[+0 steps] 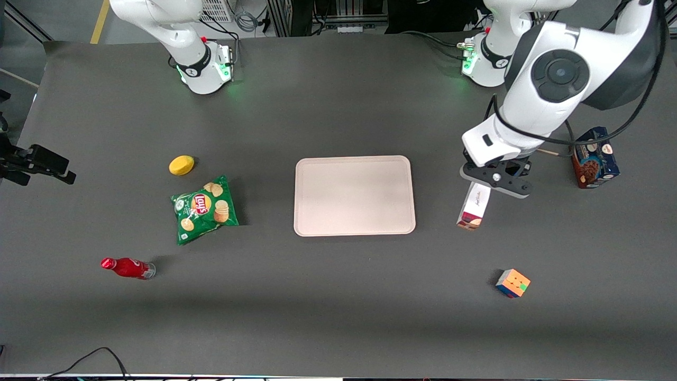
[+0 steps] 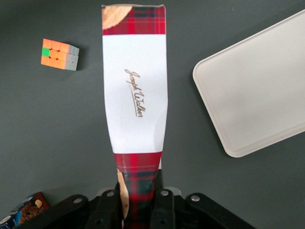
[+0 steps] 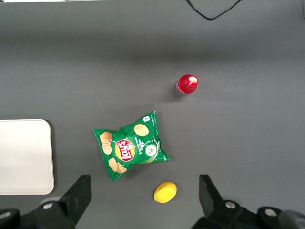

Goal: Place red cookie box on tray
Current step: 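Lift the cookie box and carry it over the white tray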

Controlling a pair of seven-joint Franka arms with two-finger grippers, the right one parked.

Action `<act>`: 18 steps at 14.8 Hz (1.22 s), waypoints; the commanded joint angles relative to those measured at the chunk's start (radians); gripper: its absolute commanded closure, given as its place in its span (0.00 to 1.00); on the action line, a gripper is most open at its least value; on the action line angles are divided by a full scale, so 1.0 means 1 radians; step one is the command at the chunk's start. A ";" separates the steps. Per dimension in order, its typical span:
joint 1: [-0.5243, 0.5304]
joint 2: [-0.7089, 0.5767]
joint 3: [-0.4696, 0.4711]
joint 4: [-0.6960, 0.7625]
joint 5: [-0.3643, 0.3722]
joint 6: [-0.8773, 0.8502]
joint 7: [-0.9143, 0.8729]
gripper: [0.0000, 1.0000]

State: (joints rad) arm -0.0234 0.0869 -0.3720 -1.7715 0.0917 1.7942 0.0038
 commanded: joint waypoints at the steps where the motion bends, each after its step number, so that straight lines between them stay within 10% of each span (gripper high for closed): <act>1: -0.003 0.007 -0.001 0.049 -0.073 -0.047 -0.053 1.00; 9: -0.020 0.031 -0.217 -0.020 -0.129 0.104 -0.773 1.00; 18: -0.023 0.082 -0.341 -0.401 0.077 0.617 -0.900 1.00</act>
State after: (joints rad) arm -0.0513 0.1541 -0.7104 -2.1142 0.1119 2.3349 -0.8640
